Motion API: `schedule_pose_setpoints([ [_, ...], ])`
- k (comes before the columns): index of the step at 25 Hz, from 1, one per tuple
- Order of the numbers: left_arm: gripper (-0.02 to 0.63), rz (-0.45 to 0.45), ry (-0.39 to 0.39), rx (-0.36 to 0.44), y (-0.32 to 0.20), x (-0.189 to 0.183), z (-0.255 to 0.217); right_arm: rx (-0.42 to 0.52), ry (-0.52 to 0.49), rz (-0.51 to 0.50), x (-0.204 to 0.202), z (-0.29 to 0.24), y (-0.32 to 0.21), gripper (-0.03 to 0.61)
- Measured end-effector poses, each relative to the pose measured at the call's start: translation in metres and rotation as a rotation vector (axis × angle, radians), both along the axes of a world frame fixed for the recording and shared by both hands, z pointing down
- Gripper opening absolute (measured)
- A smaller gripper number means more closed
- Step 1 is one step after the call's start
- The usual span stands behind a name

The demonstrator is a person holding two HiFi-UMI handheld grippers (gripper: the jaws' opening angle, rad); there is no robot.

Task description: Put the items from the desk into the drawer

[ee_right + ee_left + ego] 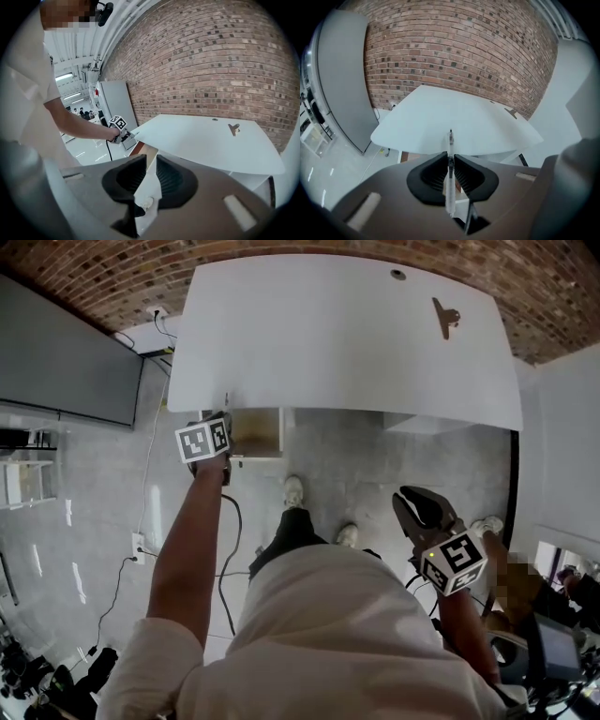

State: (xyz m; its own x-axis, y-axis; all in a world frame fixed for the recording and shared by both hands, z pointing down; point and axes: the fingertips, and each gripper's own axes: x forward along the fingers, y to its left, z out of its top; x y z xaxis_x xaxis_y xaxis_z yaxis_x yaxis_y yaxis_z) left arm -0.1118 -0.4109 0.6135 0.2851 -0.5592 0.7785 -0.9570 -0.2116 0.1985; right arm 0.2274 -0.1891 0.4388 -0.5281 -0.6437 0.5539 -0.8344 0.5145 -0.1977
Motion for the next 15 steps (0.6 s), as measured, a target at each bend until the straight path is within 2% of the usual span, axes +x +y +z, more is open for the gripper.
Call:
schedule_pose_setpoints([
  [9, 0.052, -0.084, 0.019, 0.007, 0.093, 0.013, 0.005, -0.011, -0.005, -0.117, 0.018, 0.006, 0.055, 0.054],
  [15, 0.052, -0.104, 0.023, -0.007, 0.128, 0.009, 0.019, -0.028, 0.003, -0.163, 0.015, 0.016, 0.072, 0.054],
])
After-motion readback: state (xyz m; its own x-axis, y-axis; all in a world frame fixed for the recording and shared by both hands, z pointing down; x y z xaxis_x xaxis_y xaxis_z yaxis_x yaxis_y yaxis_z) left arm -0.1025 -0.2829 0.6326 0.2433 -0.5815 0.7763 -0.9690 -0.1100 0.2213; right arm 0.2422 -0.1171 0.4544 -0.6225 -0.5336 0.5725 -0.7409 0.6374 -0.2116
